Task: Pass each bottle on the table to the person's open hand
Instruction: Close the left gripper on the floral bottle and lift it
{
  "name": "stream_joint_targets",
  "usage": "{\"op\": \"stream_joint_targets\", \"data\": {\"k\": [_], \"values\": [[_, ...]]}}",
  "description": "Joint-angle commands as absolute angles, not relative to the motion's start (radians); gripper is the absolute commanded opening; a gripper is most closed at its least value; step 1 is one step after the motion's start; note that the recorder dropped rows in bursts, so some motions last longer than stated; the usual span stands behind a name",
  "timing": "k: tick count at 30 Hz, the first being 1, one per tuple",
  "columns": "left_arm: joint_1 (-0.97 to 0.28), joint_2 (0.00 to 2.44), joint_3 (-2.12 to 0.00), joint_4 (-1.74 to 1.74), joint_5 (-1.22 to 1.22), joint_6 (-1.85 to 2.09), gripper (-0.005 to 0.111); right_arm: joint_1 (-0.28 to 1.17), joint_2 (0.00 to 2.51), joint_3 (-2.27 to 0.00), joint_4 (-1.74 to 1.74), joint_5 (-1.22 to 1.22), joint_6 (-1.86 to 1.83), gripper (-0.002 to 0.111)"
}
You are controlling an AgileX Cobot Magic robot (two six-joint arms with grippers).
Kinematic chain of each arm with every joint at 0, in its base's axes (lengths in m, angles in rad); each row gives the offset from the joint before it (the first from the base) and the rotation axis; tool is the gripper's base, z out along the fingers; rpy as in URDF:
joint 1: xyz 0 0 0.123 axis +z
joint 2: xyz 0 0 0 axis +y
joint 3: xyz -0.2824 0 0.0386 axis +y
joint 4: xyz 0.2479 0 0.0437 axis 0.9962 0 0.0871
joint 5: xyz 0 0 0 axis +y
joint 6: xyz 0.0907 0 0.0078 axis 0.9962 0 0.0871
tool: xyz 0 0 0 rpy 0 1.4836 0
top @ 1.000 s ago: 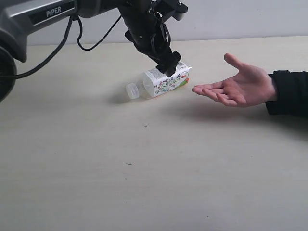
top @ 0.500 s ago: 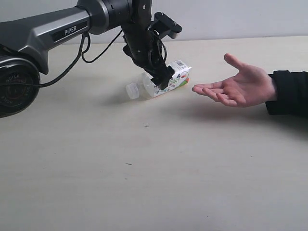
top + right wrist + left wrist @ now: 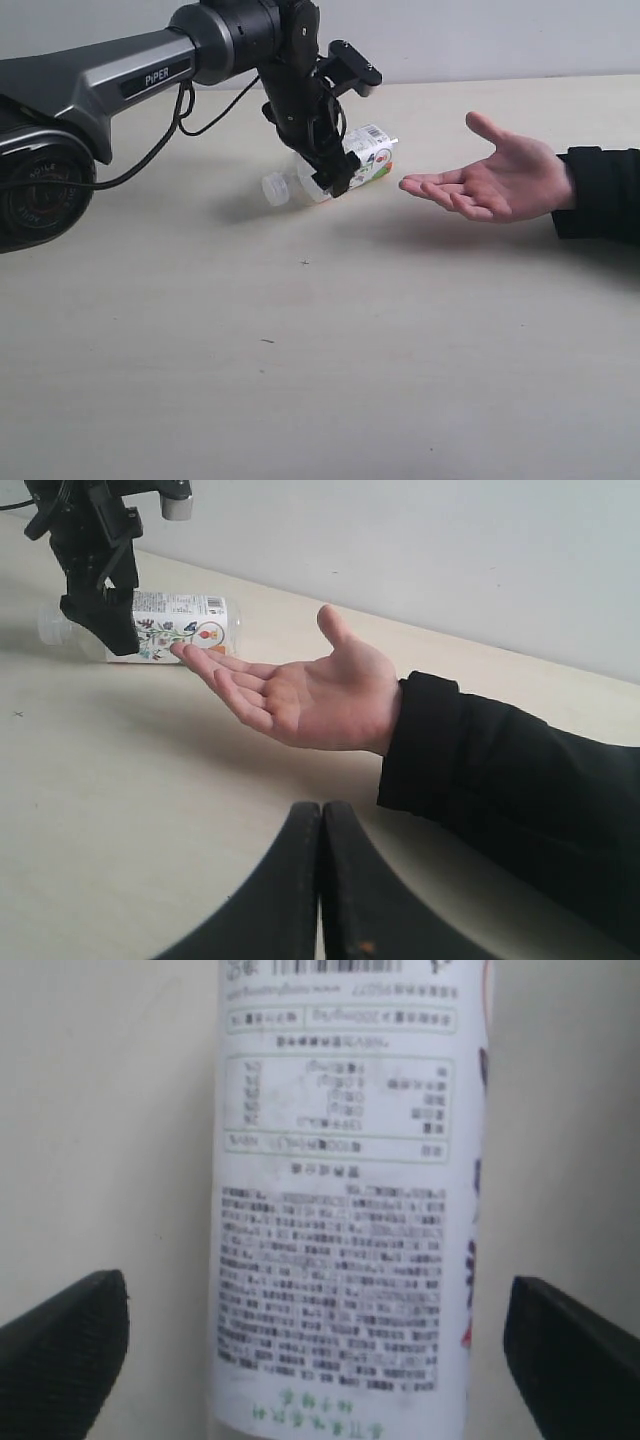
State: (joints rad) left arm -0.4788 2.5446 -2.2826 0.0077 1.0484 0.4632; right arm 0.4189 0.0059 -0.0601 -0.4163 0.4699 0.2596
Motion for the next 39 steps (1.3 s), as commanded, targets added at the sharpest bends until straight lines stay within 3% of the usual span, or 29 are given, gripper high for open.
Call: {"op": "stream_joint_targets", "data": {"k": [1,24,26,31,32,39], "values": [[-0.477,2.543,-2.29,0.016,1.002,0.472,0.097,0.413,0.0,-0.056,-0.421,0.468,0.262,0.0],[-0.479,2.578,-2.29,0.016,0.996,0.47,0.096,0.413,0.0,-0.056,-0.421,0.468,0.262,0.0],[-0.479,2.578,-2.29,0.016,0.992,0.47,0.084,0.413,0.0,-0.056,-0.421,0.468,0.262,0.0],[-0.479,2.576,-2.29,0.016,1.013,0.467,0.006,0.413,0.0,-0.056,-0.423,0.468,0.262,0.0],[-0.479,2.574,-2.29,0.016,1.013,0.474,0.001,0.413,0.0,-0.056,-0.423,0.468,0.262,0.0],[-0.479,2.538,-2.29,0.016,1.05,0.402,0.001,0.413,0.0,-0.056,-0.423,0.468,0.262,0.0]]}}
